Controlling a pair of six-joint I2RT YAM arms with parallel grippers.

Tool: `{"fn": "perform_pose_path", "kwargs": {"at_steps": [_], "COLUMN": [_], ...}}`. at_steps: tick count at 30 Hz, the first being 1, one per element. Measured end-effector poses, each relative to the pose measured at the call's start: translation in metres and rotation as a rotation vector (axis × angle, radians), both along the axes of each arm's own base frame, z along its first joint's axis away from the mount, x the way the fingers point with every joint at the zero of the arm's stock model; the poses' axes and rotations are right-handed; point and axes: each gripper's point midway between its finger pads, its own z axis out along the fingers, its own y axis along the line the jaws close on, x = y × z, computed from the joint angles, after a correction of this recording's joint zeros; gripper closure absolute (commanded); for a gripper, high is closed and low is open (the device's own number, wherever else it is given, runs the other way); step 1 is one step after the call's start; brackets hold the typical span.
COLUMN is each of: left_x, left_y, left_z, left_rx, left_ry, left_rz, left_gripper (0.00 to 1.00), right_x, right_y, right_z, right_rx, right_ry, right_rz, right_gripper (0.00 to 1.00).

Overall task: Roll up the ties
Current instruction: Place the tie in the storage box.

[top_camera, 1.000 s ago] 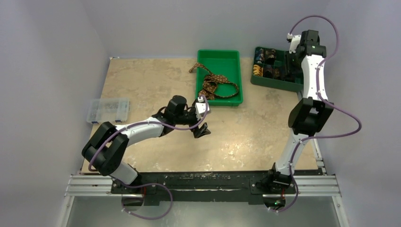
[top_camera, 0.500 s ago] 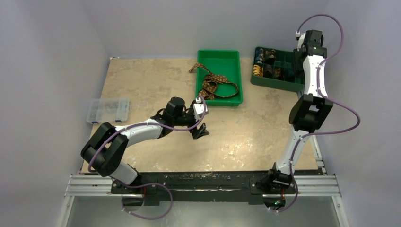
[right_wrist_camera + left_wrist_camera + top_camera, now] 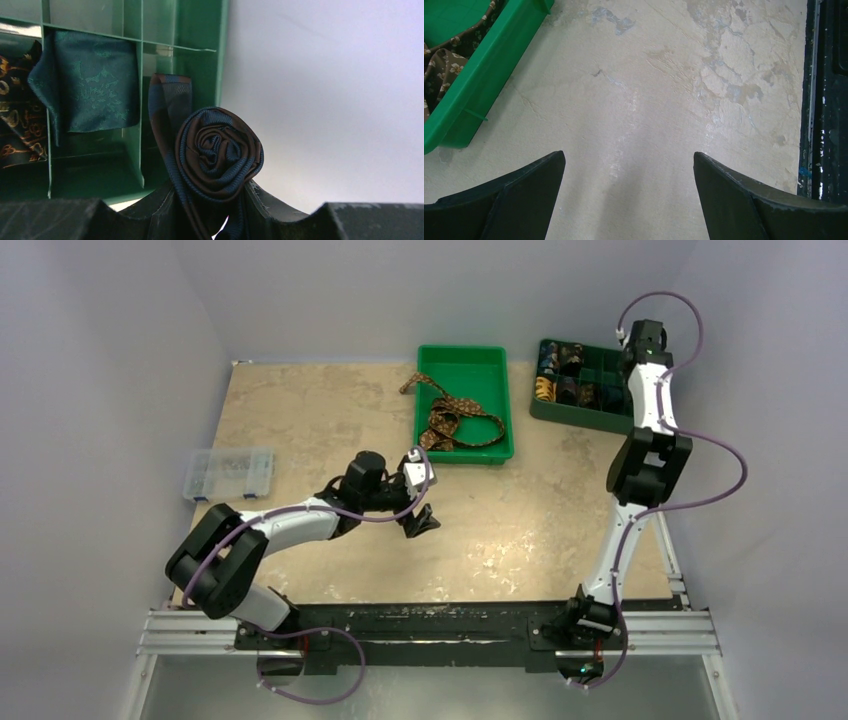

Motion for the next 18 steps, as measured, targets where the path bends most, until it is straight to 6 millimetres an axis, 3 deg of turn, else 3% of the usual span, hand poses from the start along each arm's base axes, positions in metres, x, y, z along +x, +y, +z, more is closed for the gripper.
{"fn": "perform_pose_path", "kwargs": {"at_steps": [7, 14, 18], "left_x": [-0.001, -0.004, -0.005], "left_y": [0.001, 0.003, 0.004], "left_z": [0.007, 0.007, 0.005], "left_rx": [-0.018, -0.028, -0.028], "left_ry": [-0.016, -0.007, 0.000], "left_rz": [0.006, 0.014, 0.019], "left_gripper": [0.00, 0.00, 0.00], "right_x": [0.006, 0.014, 0.010], "right_y": [0.001, 0.003, -0.001], "right_z": [-0.039, -0.039, -0.050], "right_rx": [0.033, 0.153, 0.256], "right_ry": [0.061, 0.003, -0.009], "right_rz": [0.016, 0.021, 0.009], "right_gripper": [1.00, 1.00, 1.00]}}
